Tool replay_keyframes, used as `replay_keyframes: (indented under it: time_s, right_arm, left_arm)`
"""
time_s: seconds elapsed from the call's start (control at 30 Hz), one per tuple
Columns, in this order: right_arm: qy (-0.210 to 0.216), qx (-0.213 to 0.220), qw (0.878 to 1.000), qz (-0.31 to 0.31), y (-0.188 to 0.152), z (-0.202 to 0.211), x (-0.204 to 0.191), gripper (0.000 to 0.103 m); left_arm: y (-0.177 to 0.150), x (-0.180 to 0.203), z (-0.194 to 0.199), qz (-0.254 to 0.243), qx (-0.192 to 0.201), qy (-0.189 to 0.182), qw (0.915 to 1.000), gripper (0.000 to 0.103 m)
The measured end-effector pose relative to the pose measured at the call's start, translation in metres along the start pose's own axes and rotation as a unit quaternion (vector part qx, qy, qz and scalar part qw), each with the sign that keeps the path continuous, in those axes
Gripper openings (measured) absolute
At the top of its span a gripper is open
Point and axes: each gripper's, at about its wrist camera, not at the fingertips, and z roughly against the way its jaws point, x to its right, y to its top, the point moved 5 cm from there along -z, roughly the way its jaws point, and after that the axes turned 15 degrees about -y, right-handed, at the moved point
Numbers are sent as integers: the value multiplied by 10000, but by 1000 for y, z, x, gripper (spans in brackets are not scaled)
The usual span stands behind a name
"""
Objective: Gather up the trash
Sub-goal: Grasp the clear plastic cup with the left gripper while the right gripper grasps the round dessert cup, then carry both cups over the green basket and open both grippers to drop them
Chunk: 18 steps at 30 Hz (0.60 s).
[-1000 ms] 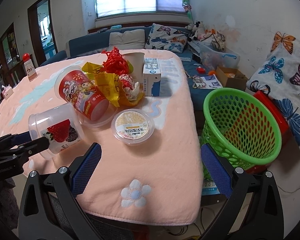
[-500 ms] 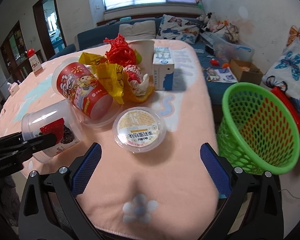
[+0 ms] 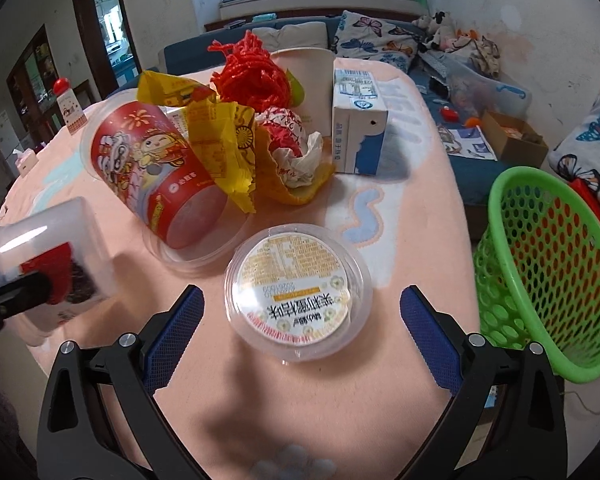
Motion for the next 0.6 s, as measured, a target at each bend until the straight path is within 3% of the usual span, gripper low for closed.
replay_keyframes:
  time_s: [0.17, 0.4, 0.6]
  right_arm:
    - [22, -97, 9999, -28, 3, -10, 2, 92]
    - [177, -236, 9995, -144, 4, -17, 6, 70]
    - [229, -166, 9994, -197, 5, -8, 6, 68]
  left_arm:
    - [2, -1, 10, -43, 94, -10, 9999, 6]
    - [11, 4, 19, -155, 175, -46, 9997, 6]
    - [19, 13, 22, -318, 204, -80, 9993, 6]
